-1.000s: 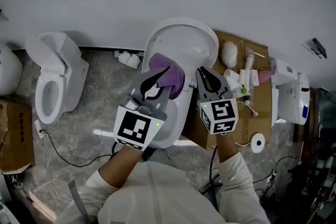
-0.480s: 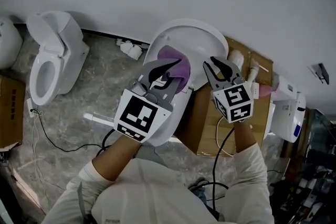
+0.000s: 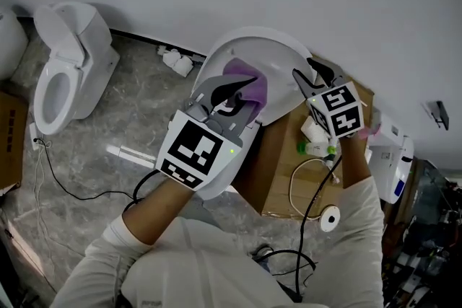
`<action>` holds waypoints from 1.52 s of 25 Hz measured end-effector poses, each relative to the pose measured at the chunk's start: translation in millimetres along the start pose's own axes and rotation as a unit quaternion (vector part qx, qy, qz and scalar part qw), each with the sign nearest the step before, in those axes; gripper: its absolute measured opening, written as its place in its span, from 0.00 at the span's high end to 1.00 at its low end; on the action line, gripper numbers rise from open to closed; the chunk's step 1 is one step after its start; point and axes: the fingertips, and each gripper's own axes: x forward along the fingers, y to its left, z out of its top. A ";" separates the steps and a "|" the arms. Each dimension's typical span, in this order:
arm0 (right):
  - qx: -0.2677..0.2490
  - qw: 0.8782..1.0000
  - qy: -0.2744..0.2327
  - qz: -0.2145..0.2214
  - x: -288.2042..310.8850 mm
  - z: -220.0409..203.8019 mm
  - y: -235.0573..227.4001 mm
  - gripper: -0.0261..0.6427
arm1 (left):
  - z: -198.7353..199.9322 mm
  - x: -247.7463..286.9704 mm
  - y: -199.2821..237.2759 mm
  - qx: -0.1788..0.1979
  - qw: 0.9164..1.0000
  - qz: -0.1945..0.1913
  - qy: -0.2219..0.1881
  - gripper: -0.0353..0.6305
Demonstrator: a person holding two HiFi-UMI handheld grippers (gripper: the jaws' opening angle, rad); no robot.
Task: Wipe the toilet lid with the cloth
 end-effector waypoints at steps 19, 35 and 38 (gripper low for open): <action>-0.097 0.985 0.116 0.087 60.1 -13.5 -34.0 0.69 | -0.7 29.8 12.5 -0.009 1.000 -0.006 0.016 0.92; -0.116 0.977 0.160 0.085 51.5 -26.4 -14.5 0.71 | -4.5 12.3 -10.0 -0.020 1.000 -0.010 0.012 0.92; -0.120 0.978 0.151 0.075 38.3 -23.7 2.6 0.71 | -3.5 -8.3 -17.9 -0.016 1.000 -0.009 0.010 0.92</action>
